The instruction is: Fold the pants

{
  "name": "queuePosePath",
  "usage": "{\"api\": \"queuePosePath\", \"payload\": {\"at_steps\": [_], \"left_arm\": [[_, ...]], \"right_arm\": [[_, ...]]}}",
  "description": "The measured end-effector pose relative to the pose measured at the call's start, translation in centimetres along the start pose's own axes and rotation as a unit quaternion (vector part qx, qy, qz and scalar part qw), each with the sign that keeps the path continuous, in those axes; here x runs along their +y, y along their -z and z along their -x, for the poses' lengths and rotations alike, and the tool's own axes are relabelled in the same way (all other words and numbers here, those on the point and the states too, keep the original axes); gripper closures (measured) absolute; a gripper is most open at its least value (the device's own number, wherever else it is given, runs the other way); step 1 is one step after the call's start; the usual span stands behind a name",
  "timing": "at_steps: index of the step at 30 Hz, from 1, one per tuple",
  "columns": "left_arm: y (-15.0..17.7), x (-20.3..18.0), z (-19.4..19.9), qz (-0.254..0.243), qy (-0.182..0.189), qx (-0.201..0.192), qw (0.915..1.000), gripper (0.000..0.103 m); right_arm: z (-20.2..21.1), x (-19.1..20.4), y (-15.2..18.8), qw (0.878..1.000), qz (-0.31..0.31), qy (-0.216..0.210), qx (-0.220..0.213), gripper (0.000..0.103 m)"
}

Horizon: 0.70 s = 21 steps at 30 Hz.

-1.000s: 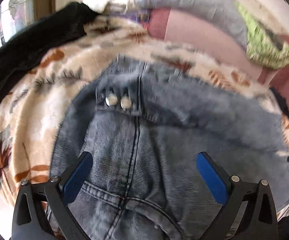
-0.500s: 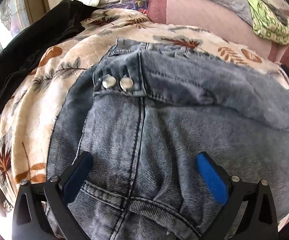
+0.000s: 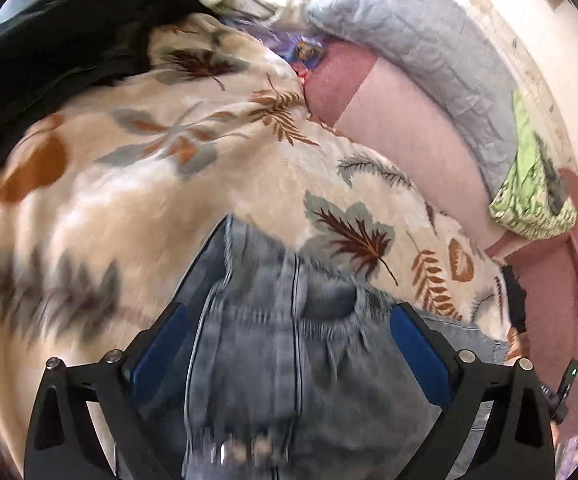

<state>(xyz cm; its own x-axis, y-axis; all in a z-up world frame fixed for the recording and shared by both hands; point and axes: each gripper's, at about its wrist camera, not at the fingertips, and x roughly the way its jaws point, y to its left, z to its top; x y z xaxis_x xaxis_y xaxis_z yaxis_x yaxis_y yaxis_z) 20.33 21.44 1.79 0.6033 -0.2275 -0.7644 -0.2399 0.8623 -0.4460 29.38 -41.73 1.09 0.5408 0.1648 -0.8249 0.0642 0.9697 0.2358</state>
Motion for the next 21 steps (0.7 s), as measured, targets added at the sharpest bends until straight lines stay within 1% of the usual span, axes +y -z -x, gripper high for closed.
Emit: {"api": "queuePosePath", "payload": {"at_steps": [1, 4, 6, 7, 8, 9, 10, 11, 12, 13, 14, 15, 16, 17, 18, 19, 20, 21], "left_arm": [[-0.8, -0.1, -0.9, -0.005, -0.004, 0.005, 1.0, 0.016], [-2.4, 0.2, -4.1, 0.003, -0.021, 0.035, 0.9992, 0.019], [-2.9, 0.6, -5.4, 0.002, -0.032, 0.04, 0.9987, 0.019], [-3.0, 0.8, -5.9, 0.004, -0.033, 0.043, 0.9985, 0.021], [-3.1, 1.0, -6.4, 0.007, -0.031, 0.047, 0.9984, 0.026], [-3.3, 1.0, -6.9, 0.008, -0.029, 0.054, 0.9981, 0.042], [-3.3, 0.9, -7.5, 0.004, -0.038, 0.063, 0.9973, 0.058], [-3.4, 0.8, -7.8, -0.002, -0.054, 0.069, 0.9962, 0.063], [-3.4, 0.6, -8.1, -0.005, -0.066, 0.07, 0.9953, 0.07], [-3.5, 0.6, -8.3, -0.006, -0.071, 0.069, 0.9951, 0.076], [-3.6, 0.6, -8.4, -0.008, -0.08, 0.068, 0.9945, 0.083], [-3.7, 0.7, -8.6, -0.01, -0.097, 0.069, 0.9928, 0.098], [-3.8, 0.9, -8.7, -0.01, -0.107, 0.071, 0.9917, 0.1], [-3.9, 0.9, -8.8, -0.014, -0.106, 0.074, 0.9915, 0.1], [-4.0, 0.8, -8.8, -0.019, -0.113, 0.076, 0.9906, 0.1], [-3.9, 0.5, -8.7, -0.032, -0.123, 0.075, 0.989, 0.1], [-3.9, 0.0, -8.5, -0.049, -0.142, 0.069, 0.9863, 0.1], [-3.9, -0.5, -8.3, -0.062, -0.158, 0.057, 0.9839, 0.1]], "right_arm": [[-0.5, 0.0, -0.5, 1.0, 0.0, 0.002, 0.001, 0.04], [-1.7, -0.3, -1.8, 1.0, -0.011, -0.003, 0.004, 0.04], [-2.6, -0.7, -2.7, 1.0, -0.024, -0.011, 0.008, 0.04], [-2.8, -0.8, -3.0, 1.0, -0.026, -0.013, 0.011, 0.04], [-3.2, -0.9, -3.2, 0.999, -0.026, -0.015, 0.014, 0.04], [-3.7, -0.9, -3.4, 0.999, -0.024, -0.015, 0.018, 0.04], [-4.0, -0.9, -3.5, 0.999, -0.022, -0.014, 0.021, 0.04], [-4.6, -0.8, -3.6, 0.999, -0.021, -0.014, 0.031, 0.041], [-5.2, -0.8, -3.7, 0.999, -0.022, -0.016, 0.039, 0.043], [-5.8, -0.7, -3.8, 0.998, -0.02, -0.018, 0.048, 0.047], [-6.3, -0.5, -3.9, 0.998, -0.014, -0.012, 0.055, 0.057], [-6.7, -0.2, -4.0, 0.998, -0.006, -0.003, 0.059, 0.063], [-7.2, 0.2, -4.1, 0.998, 0.009, 0.009, 0.066, 0.068], [-7.7, 0.6, -4.1, 0.997, 0.024, 0.025, 0.075, 0.073], [-7.9, 1.0, -4.1, 0.995, 0.038, 0.038, 0.08, 0.074], [-7.7, 1.4, -4.1, 0.995, 0.051, 0.048, 0.078, 0.08], [-7.1, 1.8, -4.2, 0.994, 0.062, 0.059, 0.065, 0.089], [-6.1, 2.2, -4.3, 0.994, 0.073, 0.075, 0.043, 0.09]]}}
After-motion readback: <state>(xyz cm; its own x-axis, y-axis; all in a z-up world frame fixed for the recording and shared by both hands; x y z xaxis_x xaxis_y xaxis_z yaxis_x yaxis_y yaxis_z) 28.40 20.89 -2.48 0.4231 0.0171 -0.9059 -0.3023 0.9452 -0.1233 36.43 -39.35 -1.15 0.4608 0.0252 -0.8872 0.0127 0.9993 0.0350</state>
